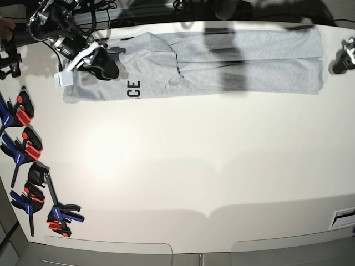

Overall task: Fold the T-shirt properly
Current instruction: 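Grasp the opposite shirt end with the left gripper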

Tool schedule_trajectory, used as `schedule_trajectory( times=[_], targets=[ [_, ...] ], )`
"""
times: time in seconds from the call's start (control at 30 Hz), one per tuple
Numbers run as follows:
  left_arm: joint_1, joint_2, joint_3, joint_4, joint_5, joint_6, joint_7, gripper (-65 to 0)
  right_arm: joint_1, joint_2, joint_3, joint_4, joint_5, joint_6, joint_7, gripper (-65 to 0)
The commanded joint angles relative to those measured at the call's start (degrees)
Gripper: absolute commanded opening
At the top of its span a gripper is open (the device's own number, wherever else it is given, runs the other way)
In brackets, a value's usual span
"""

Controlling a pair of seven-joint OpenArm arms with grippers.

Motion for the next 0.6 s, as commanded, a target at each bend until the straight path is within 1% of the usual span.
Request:
schedule_trajectory(
  times=[0.0, 0.1, 0.17, 0.23, 0.37, 0.57],
  targets=[
    [0.22, -0.90, -0.55, 0.72, -1.33, -0.38, -0.87, -28.0, 0.37, 0.50, 0.17, 1.03, 1.64, 0.49, 1.18, -50.3],
    [0.96, 1.38, -0.52, 0.74, 0.85, -0.38, -1.40, -27.5, 0.37, 0.50, 0.17, 1.03, 1.66, 0.49, 1.25, -50.3],
    [0.87, 2.93, -0.48, 0.74, 4.96, -0.38, -2.93, -27.5, 0.37, 0.50, 0.17, 1.03, 1.66, 0.49, 1.31, -50.3],
    [0.81, 4.22, -0.48, 0.74, 7.43, -0.38, -3.82, -27.5, 0.37, 0.50, 0.17, 1.03, 1.66, 0.49, 1.44, -50.3],
    [0.81, 5.60, -0.48, 0.74, 7.43, -0.38, -1.62, -27.5, 0.37, 0.50, 0.17, 1.03, 1.68, 0.49, 1.62, -50.3],
    [0.85, 5.73, -0.48, 1.31, 8.02, -0.38, 2.47, -27.6, 0.37, 0.50, 0.17, 1.03, 1.68, 0.49, 1.62, -50.3]
  ],
)
